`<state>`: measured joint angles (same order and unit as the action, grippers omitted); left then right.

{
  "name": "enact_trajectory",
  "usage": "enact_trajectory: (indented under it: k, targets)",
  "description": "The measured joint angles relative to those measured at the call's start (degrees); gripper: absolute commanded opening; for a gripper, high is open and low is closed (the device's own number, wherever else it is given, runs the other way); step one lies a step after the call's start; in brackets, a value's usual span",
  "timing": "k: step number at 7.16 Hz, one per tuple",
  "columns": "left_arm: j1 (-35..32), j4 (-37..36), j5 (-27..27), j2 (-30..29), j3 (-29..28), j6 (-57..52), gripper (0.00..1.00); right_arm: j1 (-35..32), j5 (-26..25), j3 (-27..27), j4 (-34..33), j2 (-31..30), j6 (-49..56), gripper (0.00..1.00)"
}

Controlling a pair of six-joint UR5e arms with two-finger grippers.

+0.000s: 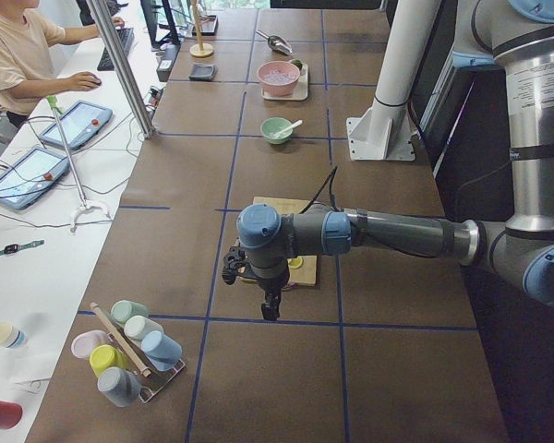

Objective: Put spoon and ice into bowl

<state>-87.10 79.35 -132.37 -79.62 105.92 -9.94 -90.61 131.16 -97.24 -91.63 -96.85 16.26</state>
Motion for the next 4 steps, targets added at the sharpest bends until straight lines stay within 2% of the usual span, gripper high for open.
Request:
enact_trajectory:
  k: [4]
  targets:
    - [0.0,-0.21,0.25,-0.1,-0.04,0.01,1.0,0.0,0.13,0.41,0.02,0.0,-0.04,0.99]
